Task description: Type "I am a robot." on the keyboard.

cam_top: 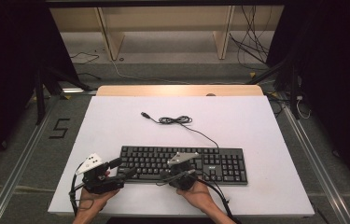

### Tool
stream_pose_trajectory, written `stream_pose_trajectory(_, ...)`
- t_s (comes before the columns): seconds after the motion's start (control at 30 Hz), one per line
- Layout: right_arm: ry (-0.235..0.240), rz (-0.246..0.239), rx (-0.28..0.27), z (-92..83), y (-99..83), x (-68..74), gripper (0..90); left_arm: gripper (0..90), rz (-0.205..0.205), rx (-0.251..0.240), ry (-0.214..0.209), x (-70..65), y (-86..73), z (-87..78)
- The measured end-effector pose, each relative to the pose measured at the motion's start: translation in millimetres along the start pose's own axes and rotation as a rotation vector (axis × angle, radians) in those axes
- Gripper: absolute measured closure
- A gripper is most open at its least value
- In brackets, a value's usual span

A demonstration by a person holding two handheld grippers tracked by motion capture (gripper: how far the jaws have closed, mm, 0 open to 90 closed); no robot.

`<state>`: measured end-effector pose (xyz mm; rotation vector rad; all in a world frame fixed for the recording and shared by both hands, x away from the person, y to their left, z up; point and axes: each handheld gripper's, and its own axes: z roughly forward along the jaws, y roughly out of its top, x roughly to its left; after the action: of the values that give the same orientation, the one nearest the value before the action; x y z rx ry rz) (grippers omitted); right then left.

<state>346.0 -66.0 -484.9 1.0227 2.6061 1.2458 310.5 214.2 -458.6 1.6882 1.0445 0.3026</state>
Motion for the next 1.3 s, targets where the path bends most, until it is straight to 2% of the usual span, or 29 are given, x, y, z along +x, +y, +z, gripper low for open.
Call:
stream_pose_trajectory(0.1,-0.001,0.007,-0.004,-0.3,-0.2,0.3,90.0,25.1,0.002,0.005,0.005,0.9,-0.3,1.3)
stream_pose_trajectory(0.17,0.020,0.022,-0.012,-1.4,0.0,-0.7,85.5,25.2,0.003,0.008,0.007,2.3,-0.5,2.3)
stream_pose_trajectory(0.3,0.022,0.033,-0.033,-5.1,1.0,-1.5,80.6,25.2,-0.002,0.008,0.010,3.2,-0.3,2.5)
stream_pose_trajectory(0.5,0.048,0.044,-0.076,-13.0,3.0,-4.6,73.1,25.3,-0.003,0.010,0.011,3.5,-0.1,2.7)
stream_pose_trajectory(0.77,0.045,0.054,-0.116,-25.2,4.8,-11.7,61.4,25.4,-0.026,0.011,0.013,5.8,1.3,4.1)
stream_pose_trajectory(1.13,0.042,0.056,-0.137,-32.7,5.2,-14.8,49.0,28.1,-0.038,0.059,0.030,7.0,8.8,14.3)
stream_pose_trajectory(1.3,0.041,0.055,-0.145,-36.5,4.9,-15.1,44.4,35.3,-0.030,0.095,0.046,8.1,14.3,23.1)
